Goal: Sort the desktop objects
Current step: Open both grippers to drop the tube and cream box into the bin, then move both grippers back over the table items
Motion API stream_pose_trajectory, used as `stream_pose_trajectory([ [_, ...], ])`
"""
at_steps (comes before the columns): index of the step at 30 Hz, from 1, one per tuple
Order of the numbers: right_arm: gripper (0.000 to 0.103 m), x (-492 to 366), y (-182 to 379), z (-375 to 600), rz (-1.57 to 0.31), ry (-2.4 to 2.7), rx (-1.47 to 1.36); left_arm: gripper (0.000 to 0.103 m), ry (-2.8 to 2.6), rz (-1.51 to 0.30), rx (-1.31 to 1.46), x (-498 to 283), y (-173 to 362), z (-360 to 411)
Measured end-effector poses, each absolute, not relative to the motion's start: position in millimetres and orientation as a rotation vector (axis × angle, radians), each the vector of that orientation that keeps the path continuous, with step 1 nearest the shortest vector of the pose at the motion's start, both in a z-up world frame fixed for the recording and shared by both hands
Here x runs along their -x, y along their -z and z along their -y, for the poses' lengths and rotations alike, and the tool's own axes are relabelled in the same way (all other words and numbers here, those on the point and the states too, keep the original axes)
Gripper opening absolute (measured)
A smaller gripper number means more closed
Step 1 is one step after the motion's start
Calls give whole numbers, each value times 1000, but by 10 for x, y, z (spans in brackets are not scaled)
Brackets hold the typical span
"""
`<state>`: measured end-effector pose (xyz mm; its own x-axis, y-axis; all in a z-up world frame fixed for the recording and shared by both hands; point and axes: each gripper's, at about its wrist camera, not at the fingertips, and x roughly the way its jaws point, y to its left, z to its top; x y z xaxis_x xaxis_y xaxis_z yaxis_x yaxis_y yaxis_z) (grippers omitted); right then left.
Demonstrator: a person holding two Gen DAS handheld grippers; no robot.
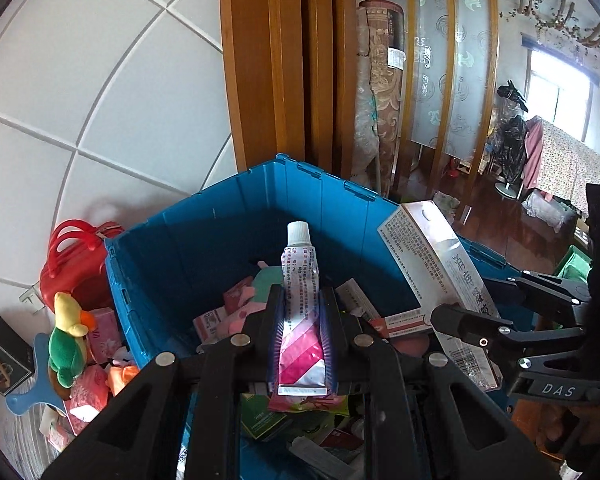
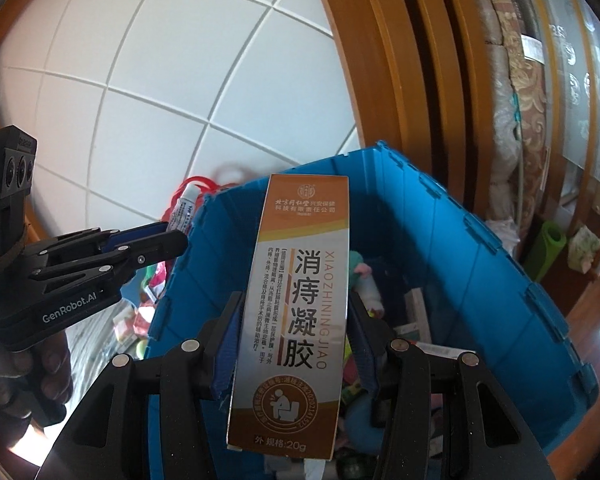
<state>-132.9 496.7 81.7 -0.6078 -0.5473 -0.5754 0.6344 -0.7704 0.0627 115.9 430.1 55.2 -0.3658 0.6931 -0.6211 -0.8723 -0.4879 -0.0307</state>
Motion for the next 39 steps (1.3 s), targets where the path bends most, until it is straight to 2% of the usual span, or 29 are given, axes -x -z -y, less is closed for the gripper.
stream_pose_trajectory([
  [2, 50, 1345, -830, -5004, -192, 2352, -772, 18, -1933, -315, 721, -1127, -572, -4336],
  [3, 51, 1348, -836, -5020, -193, 2365, -770, 31, -1921, -290, 722, -1116, -586, -4344],
  [4, 63, 1363, -842, -5038, -189, 2379, -771, 65, -1929, -277, 716, -1097, -594, -4345],
  [5, 91, 1376, -843, -5058, -185, 2393, -774, 79, -1943, -259, 710, -1086, -607, -4332],
  [6, 101, 1377, -849, -5087, -173, 2409, -766, 93, -1959, -238, 700, -1070, -620, -4312],
  [16, 102, 1347, -840, -5010, -170, 2395, -776, 93, -2059, -217, 759, -830, -491, -3935],
  [27, 102, 1036, -776, -4455, -234, 2242, -710, 93, -2196, -157, 855, -628, -241, -2937],
  [39, 102, 197, -446, -3598, -407, 2091, -620, 93, -2287, -177, 984, -496, 242, -1740],
])
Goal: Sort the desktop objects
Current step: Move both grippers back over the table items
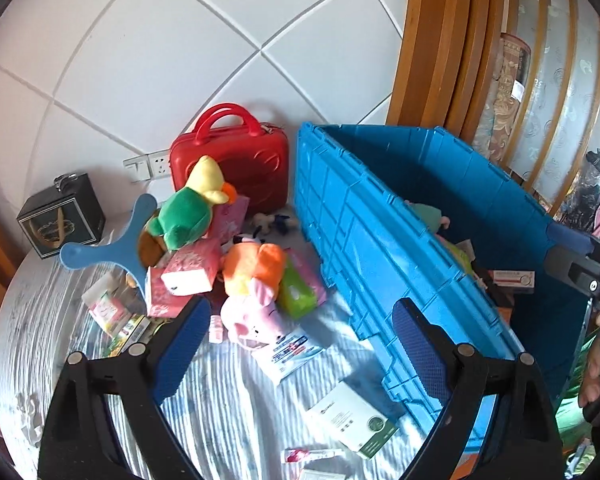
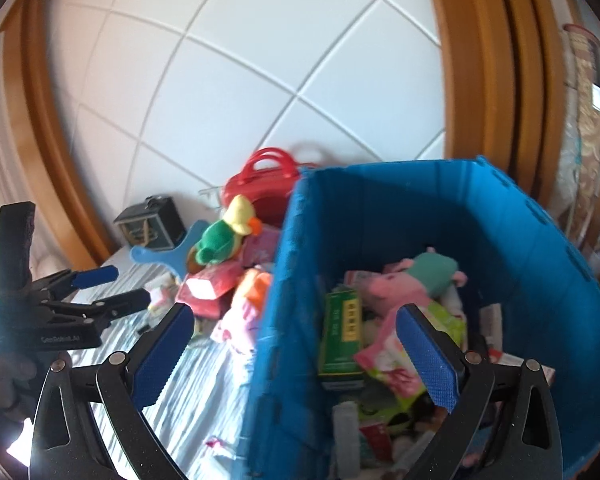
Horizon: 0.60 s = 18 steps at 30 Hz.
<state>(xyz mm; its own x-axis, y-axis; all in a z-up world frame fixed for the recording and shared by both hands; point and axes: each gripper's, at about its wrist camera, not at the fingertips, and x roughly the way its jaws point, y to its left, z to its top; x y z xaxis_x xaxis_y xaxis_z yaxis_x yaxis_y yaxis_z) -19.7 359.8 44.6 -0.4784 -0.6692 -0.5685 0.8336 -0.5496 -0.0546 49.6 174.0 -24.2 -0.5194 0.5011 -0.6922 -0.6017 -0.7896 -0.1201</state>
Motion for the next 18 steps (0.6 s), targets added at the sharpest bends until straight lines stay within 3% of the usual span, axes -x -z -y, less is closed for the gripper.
stream_pose_trajectory([
  [9, 102, -460, -154, -3058, -503, 2031, -579, 93, -2188, -302, 1073, -524, 857, -1064],
  [18, 102, -814, 572, -2767, -603, 2027, -629, 93, -1963, -454, 1043, -879, 1696, -880],
])
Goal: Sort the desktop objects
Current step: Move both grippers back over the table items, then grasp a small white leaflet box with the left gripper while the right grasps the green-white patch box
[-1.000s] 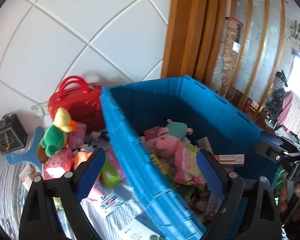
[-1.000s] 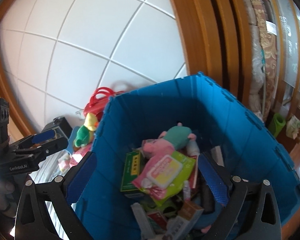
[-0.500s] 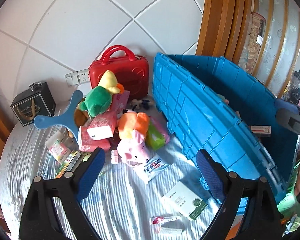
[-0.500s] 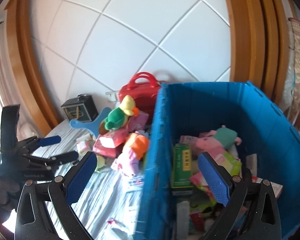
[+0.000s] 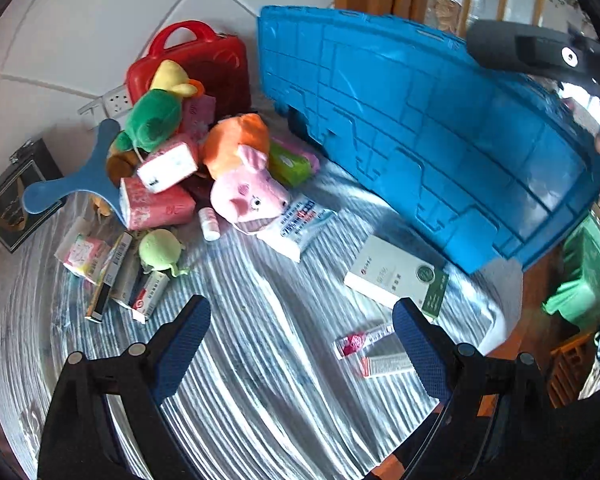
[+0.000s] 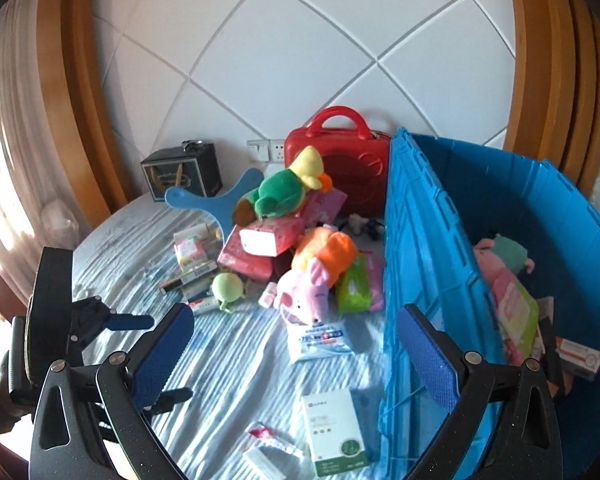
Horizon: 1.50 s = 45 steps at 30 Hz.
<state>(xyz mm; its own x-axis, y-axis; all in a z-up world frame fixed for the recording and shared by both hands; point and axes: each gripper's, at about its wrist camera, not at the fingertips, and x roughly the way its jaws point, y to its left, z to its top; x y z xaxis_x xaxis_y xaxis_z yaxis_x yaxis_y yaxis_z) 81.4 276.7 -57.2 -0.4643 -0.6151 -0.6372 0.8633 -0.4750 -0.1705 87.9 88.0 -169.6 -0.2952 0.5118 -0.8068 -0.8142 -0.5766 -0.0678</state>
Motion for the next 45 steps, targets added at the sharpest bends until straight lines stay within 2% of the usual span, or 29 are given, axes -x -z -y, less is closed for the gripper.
stream_pose_trajectory([
  [9, 102, -919, 1583, -2916, -689, 2081, -781, 93, -1703, -556, 979, -1218, 2352, -974],
  [15, 102, -778, 2165, -3163, -676, 2146, -947, 93, -1611, -594, 985, -1281, 2667, -1068],
  [26, 102, -594, 2798, -3654, -646, 2233, -1118, 93, -1399, -752, 839, -1693, 2945, -1330],
  [29, 102, -530, 2908, -3739, -640, 2258, -1122, 90, -1333, -794, 801, -1756, 3075, -1443],
  [32, 102, -463, 2984, -3791, -630, 2279, -1126, 80, -1271, -828, 776, -1783, 3216, -1566],
  [35, 102, -415, 3043, -3815, -625, 2286, -1135, 61, -1223, -831, 774, -1770, 3314, -1660],
  [36, 102, -402, 3056, -3822, -649, 2246, -1121, 50, -1208, -840, 775, -1770, 3350, -1683],
  [37, 102, -388, 3069, -3829, -647, 2246, -1125, 46, -1200, -848, 778, -1764, 3387, -1694],
  [42, 102, -338, 3101, -3796, -654, 2227, -1100, 43, -1206, -820, 800, -1731, 3412, -1674],
  [43, 102, -324, 3111, -3778, -652, 2226, -1094, 28, -1206, -814, 807, -1718, 3398, -1663],
  [45, 102, -310, 3138, -3727, -663, 2225, -1073, 25, -1217, -792, 845, -1661, 3388, -1627],
])
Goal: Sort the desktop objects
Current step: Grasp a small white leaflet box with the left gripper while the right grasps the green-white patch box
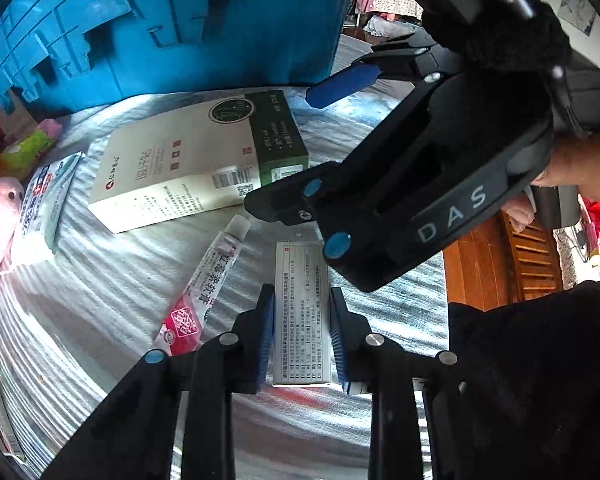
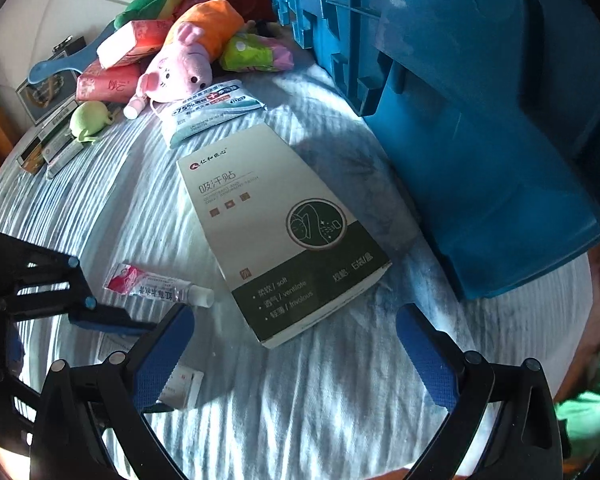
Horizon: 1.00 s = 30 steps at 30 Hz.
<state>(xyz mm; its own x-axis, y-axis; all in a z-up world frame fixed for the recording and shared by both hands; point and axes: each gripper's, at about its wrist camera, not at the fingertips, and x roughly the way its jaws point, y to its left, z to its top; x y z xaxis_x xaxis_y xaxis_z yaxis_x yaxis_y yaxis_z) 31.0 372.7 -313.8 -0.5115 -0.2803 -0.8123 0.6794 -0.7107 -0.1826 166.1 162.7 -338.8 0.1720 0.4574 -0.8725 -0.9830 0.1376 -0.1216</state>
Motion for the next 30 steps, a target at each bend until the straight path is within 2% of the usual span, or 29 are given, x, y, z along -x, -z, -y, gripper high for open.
stream_pose_trajectory([
  [10, 102, -127, 3271, -3497, -750, 2272, -953, 25, -1324, -631, 1032, -1233, 3225, -970],
  [18, 102, -215, 3282, -3359, -735, 2185, -917, 25, -1414, -547, 1093, -1108, 3145, -634],
  [22, 102, -510, 3312, -3068, -839, 2063, -835, 25, -1449, -535, 1122, -1077, 3179, -618],
  [30, 102, -343, 3325, -2764, -811, 2051, -843, 25, -1498, -526, 1133, -1035, 3154, -476],
])
